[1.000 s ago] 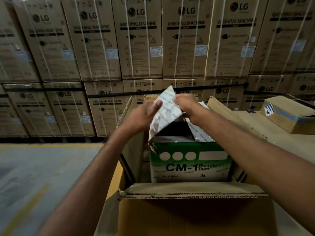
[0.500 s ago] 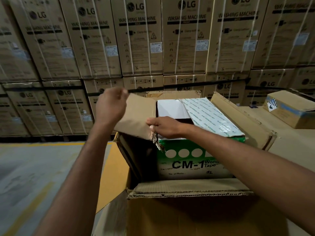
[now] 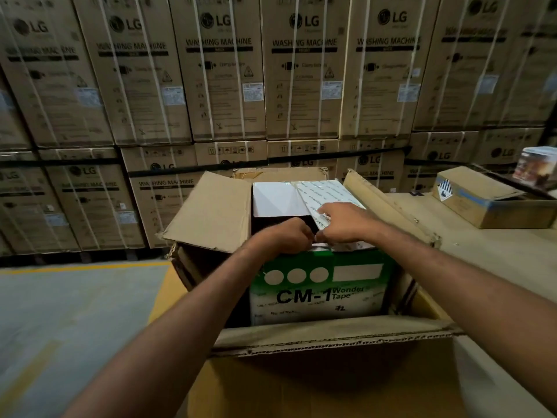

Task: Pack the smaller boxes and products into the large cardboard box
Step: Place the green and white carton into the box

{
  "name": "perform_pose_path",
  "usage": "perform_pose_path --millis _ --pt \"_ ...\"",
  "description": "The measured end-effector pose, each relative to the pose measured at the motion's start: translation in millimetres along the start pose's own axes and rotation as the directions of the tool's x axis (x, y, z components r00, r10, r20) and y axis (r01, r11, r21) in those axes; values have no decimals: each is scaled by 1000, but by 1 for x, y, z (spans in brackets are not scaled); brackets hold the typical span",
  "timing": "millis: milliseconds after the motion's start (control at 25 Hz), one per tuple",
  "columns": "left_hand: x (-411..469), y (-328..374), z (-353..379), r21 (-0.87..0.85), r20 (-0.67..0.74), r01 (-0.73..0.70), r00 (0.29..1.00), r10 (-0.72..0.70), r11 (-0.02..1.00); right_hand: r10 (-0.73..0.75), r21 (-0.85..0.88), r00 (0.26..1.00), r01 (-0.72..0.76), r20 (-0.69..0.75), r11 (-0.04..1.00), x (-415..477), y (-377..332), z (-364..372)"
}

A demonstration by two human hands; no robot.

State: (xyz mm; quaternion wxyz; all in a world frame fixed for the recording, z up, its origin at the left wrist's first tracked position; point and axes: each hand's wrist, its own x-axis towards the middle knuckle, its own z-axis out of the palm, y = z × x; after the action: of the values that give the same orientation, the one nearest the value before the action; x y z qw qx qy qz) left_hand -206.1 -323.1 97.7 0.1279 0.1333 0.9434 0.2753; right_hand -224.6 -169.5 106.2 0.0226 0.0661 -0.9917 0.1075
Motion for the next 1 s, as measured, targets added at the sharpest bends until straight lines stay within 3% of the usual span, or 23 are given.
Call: perform_pose_path --millis 120,240,320,400,520,640,720,840,920,1000 --pt "14 33 9 -209 3 -74 997 76 975 -1 180 988 28 -151 983 -3 18 -22" --pt "27 62 7 -485 -88 -226 974 209 845 67 305 911 66 -407 950 -13 38 -63" --pt "34 79 15 -450 -108 -341 938 328 825 111 201 864 -11 -491 980 -23 55 -90" --pt "40 95 33 -318 -43 -413 906 422 854 145 -47 850 -195 -507 980 -31 77 -102" --pt "52 106 63 -54 102 -480 870 483 876 262 -325 899 -379 -350 866 -36 103 -83" --pt "53 108 76 -7 150 -467 873 463 884 320 -356 913 -395 -252 847 -36 118 -54" --pt "48 106 64 -23 112 -415 903 414 910 201 -364 932 -308 -303 879 -31 114 -46" --pt "54 76 29 146 -71 -311 944 323 939 -56 -284 960 -26 -275 958 -13 92 -34" --pt "65 33 9 257 -104 -148 978 180 955 -113 -67 989 107 -93 992 3 76 -19" --pt "71 -13 3 323 -4 60 998 -62 945 -160 47 974 155 158 987 23 68 1"
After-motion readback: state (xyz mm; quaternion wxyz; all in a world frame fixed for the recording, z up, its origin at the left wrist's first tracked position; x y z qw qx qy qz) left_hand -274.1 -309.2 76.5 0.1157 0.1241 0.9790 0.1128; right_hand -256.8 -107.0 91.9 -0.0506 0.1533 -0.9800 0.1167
